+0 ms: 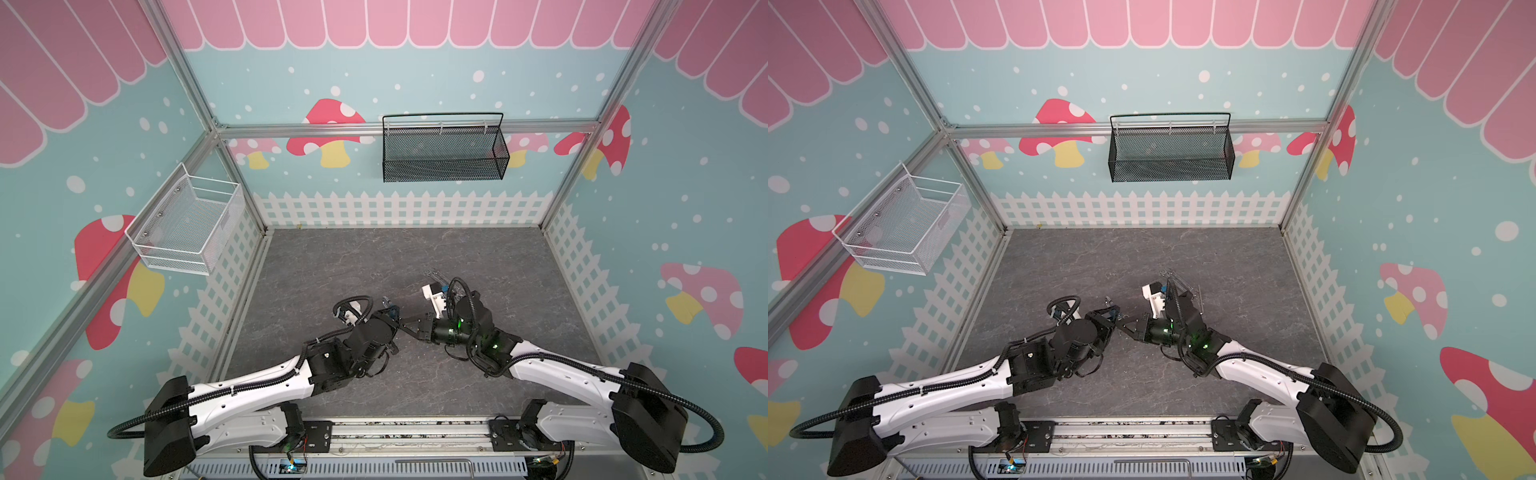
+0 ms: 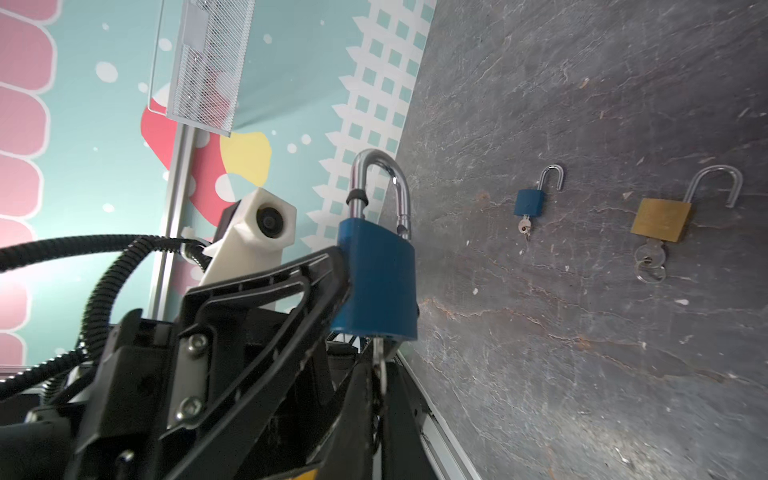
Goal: Unlock with the key
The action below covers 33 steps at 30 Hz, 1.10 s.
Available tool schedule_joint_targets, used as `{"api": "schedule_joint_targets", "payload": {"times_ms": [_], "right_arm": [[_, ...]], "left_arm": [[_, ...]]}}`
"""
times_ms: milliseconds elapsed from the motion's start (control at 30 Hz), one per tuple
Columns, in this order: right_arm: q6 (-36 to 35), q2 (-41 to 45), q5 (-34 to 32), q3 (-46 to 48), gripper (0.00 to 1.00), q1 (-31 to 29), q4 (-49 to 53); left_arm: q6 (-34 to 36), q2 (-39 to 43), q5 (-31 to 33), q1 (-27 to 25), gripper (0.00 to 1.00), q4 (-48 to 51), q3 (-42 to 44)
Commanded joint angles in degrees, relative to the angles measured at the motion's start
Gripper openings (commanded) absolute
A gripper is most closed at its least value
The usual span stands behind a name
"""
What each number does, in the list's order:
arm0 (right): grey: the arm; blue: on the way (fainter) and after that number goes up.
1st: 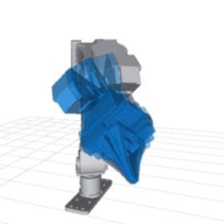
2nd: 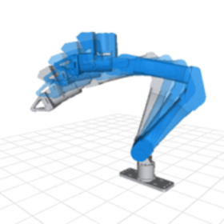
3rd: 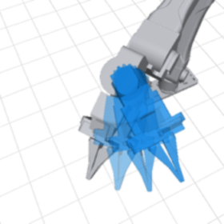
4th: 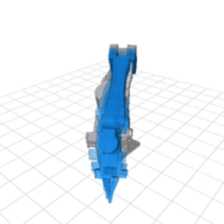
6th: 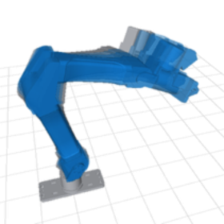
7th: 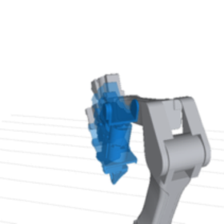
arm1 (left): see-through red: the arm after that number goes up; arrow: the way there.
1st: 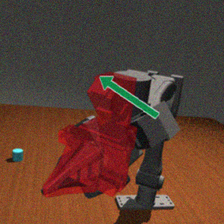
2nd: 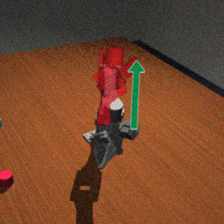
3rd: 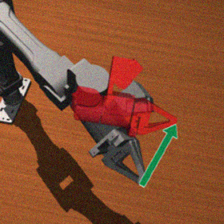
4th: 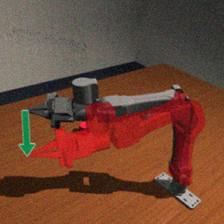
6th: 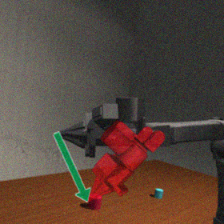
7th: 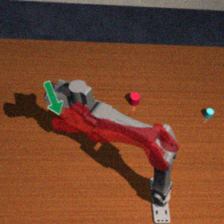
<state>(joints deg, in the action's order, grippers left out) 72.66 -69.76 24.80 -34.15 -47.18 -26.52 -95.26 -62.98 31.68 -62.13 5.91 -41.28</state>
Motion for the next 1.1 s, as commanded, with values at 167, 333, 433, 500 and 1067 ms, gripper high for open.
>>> {"api": "schedule_joint_targets", "payload": {"times_ms": [167,333,433,500,1067], "right_arm": [[2.0,3.0,2.4,0.3,0.00,-1.6,-15.1],[-2.1,4.0,0.2,0.5,0.00,-1.6,-11.3],[-7.4,5.3,-2.1,-0.5,0.00,-1.6,-5.3],[-11.5,6.6,-4.6,-0.9,0.00,-1.6,-0.5],[-27.7,16.4,-15.6,-0.9,0.51,-1.4,23.2]], "left_arm": [[1.6,-0.8,-7.1,-2.8,0.00,-6.1,-1.0],[3.2,0.8,-5.5,-2.7,0.00,-1.0,-2.4],[4.2,1.7,-4.6,-2.8,0.00,1.1,-2.9],[5.9,2.3,-4.0,-2.7,0.00,2.9,-3.8],[31.8,5.9,-1.1,-2.5,0.00,23.1,-12.2]]}}
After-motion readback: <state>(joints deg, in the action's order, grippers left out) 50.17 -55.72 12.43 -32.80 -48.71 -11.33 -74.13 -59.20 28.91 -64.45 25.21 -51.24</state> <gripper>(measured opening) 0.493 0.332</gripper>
